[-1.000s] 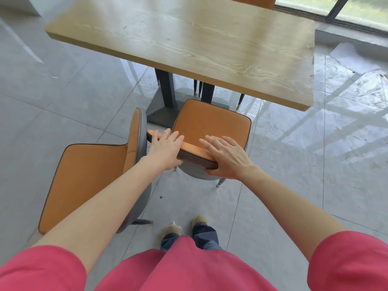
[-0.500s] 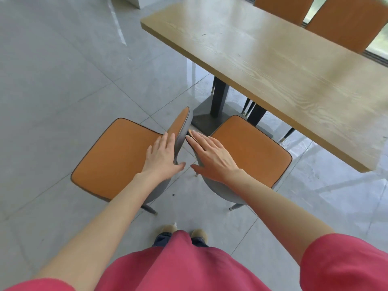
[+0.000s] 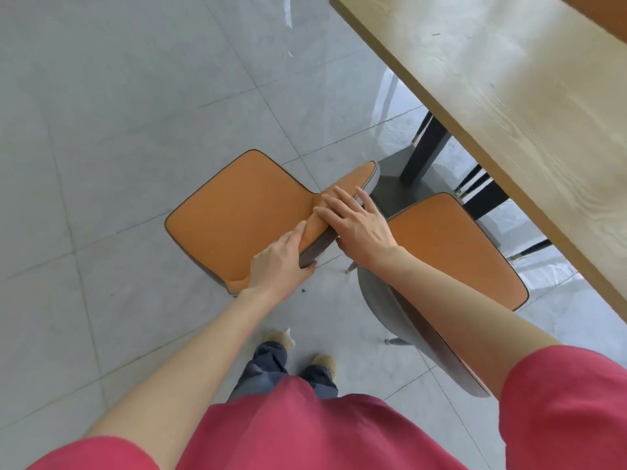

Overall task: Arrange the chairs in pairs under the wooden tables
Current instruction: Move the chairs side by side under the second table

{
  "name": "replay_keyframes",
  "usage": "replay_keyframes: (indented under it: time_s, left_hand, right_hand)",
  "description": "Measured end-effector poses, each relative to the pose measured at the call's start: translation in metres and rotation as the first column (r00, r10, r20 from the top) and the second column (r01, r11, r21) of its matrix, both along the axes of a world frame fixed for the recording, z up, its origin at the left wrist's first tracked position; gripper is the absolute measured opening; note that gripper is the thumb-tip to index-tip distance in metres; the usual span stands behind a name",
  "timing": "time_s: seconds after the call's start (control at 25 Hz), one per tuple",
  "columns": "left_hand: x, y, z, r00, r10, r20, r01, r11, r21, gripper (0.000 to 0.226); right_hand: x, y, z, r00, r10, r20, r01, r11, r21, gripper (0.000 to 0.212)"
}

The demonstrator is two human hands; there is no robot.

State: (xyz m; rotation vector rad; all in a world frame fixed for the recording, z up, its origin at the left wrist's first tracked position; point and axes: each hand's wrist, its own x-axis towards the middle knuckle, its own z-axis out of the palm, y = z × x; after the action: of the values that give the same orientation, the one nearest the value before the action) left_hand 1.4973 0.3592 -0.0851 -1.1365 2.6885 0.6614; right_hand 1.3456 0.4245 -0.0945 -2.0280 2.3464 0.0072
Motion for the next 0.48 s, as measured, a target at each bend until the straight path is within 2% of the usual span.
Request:
replay_keyframes:
  time_s: [0.16,0.28,0.48]
  left_hand:
    - [0.001,-0.007,-0.004,0.997,-0.07,-0.024,0.067,0.992,-0.111,0.068]
    - [-0.007,-0.016,-0.005,0.996,-0.092,-0.022,0.089,0.99,-0.108,0.067]
    - [-0.016,-0.052,-0.005,0.996,-0.086,-0.029,0.081,0.987,-0.14,0.065]
  right_hand:
    - [-0.025,-0.03,0.001,0.999,0.014,-0.035,-0.009,0.992,0.127,0.047]
    - [-0.037,-0.037,-0.003,0.996,0.048,-0.08,-0.042,0.996,0.076,0.036]
    - [-0.039,-0.073,-0.016,0.988,-0.018,-0.156,0.018,1.0,0.003,0.023]
